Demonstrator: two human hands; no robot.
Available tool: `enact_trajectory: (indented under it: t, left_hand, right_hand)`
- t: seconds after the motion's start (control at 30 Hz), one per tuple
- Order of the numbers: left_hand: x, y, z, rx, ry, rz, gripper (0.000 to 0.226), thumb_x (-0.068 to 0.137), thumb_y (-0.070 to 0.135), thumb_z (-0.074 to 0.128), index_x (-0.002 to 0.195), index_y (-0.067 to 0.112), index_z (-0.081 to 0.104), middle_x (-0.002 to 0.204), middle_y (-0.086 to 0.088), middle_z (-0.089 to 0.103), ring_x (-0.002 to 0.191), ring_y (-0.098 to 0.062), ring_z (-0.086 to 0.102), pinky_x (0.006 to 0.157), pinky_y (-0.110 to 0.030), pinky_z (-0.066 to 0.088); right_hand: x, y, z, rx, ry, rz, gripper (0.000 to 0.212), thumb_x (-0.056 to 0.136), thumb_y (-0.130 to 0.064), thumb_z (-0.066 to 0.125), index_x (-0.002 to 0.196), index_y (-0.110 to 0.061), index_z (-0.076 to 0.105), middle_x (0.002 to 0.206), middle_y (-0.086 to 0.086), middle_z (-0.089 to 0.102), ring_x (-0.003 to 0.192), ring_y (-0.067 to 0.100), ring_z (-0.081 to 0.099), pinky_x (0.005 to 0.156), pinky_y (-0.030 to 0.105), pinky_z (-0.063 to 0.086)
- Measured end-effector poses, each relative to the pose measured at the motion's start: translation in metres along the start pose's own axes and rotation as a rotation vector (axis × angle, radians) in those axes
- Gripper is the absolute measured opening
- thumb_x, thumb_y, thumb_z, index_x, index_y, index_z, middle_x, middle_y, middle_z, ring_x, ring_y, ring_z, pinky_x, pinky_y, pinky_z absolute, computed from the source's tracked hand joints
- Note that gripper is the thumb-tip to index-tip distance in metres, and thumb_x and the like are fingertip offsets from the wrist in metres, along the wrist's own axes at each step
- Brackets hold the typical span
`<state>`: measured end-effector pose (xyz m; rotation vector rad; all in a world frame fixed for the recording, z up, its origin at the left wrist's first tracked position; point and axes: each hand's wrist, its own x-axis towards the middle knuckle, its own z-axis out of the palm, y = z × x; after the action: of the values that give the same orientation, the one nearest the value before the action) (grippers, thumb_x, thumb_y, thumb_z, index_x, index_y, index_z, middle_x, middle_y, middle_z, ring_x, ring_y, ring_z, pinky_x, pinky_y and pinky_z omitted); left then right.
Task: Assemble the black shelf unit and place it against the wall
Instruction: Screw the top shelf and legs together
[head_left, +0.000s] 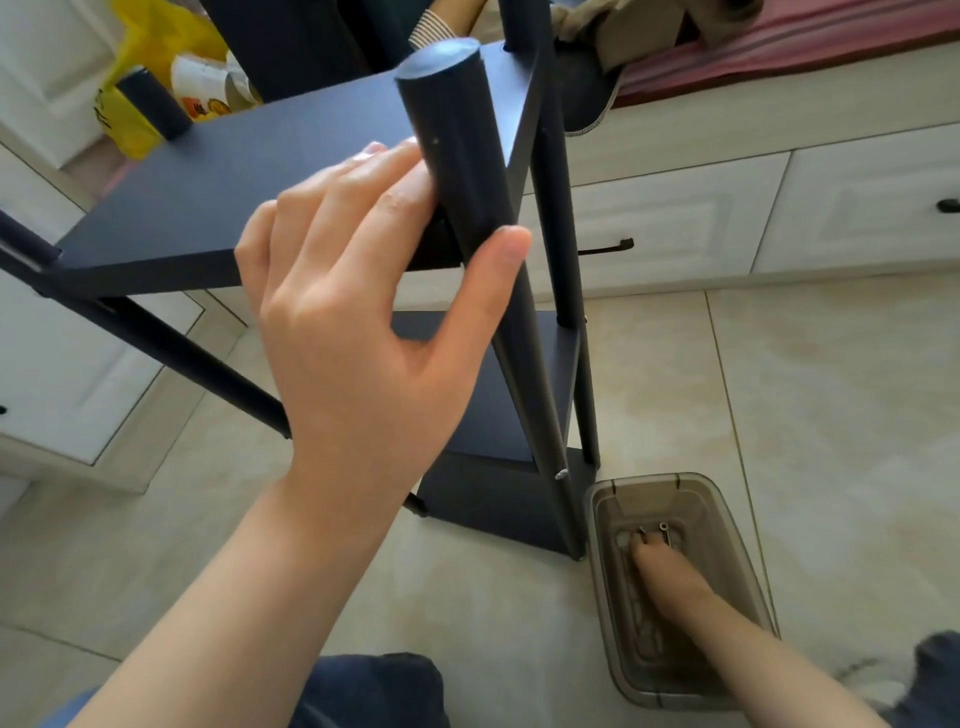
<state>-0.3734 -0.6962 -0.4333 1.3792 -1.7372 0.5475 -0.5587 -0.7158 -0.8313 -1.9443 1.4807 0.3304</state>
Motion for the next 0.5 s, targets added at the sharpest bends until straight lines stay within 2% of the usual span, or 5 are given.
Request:
enact_trajectory:
  t: [0.13, 0.23, 0.37, 0.43, 0.5]
  left_hand:
    - [0.001, -0.002, -0.001, 0.002, -0.014, 0.007, 0.048, 0.104, 0.045, 0.049, 0.114, 0.005, 0.072, 0.117, -0.006, 0.07, 0.116, -0.03, 0.061, 0.101, -0.057, 0.041]
    - [0.001, -0.002, -0.002, 0.003, -0.016, 0.011, 0.047, 0.103, 0.046, 0.049, 0.116, 0.006, 0.071, 0.118, -0.005, 0.07, 0.116, -0.03, 0.061, 0.099, -0.058, 0.042]
    - [0.001, -0.002, -0.002, 0.014, -0.013, 0.002, 0.047, 0.102, 0.047, 0.051, 0.118, 0.008, 0.072, 0.122, -0.003, 0.069, 0.119, -0.027, 0.061, 0.103, -0.054, 0.04]
    - [0.001, -0.002, -0.003, 0.009, -0.012, 0.001, 0.047, 0.102, 0.047, 0.051, 0.118, 0.008, 0.072, 0.124, -0.002, 0.069, 0.121, -0.026, 0.06, 0.104, -0.051, 0.039]
    - [0.002, -0.001, -0.003, -0.002, -0.006, -0.002, 0.045, 0.101, 0.046, 0.053, 0.12, 0.01, 0.072, 0.125, -0.001, 0.069, 0.122, -0.025, 0.06, 0.105, -0.048, 0.038]
  right_hand:
    - [-0.002, -0.003, -0.001, 0.002, -0.004, 0.0, 0.046, 0.101, -0.006, 0.044, 0.146, -0.007, 0.036, 0.147, 0.015, 0.042, 0.126, 0.028, 0.053, 0.105, 0.032, 0.043]
    - [-0.005, -0.005, -0.005, 0.052, -0.012, 0.003, 0.04, 0.102, -0.006, 0.04, 0.142, -0.011, 0.043, 0.138, 0.013, 0.052, 0.122, 0.026, 0.056, 0.102, 0.031, 0.044]
    - [-0.017, -0.009, -0.013, 0.173, 0.013, 0.016, 0.022, 0.101, -0.009, 0.038, 0.109, -0.02, 0.056, 0.108, 0.004, 0.062, 0.093, 0.015, 0.06, 0.079, 0.023, 0.045]
    - [-0.024, -0.01, -0.019, 0.234, 0.081, 0.057, 0.02, 0.099, -0.008, 0.04, 0.088, -0.021, 0.052, 0.091, -0.002, 0.057, 0.078, 0.008, 0.054, 0.067, 0.019, 0.041]
    - [-0.029, -0.011, -0.027, 0.288, 0.161, 0.138, 0.022, 0.097, -0.008, 0.042, 0.079, -0.019, 0.048, 0.084, -0.002, 0.053, 0.072, 0.009, 0.049, 0.062, 0.021, 0.04]
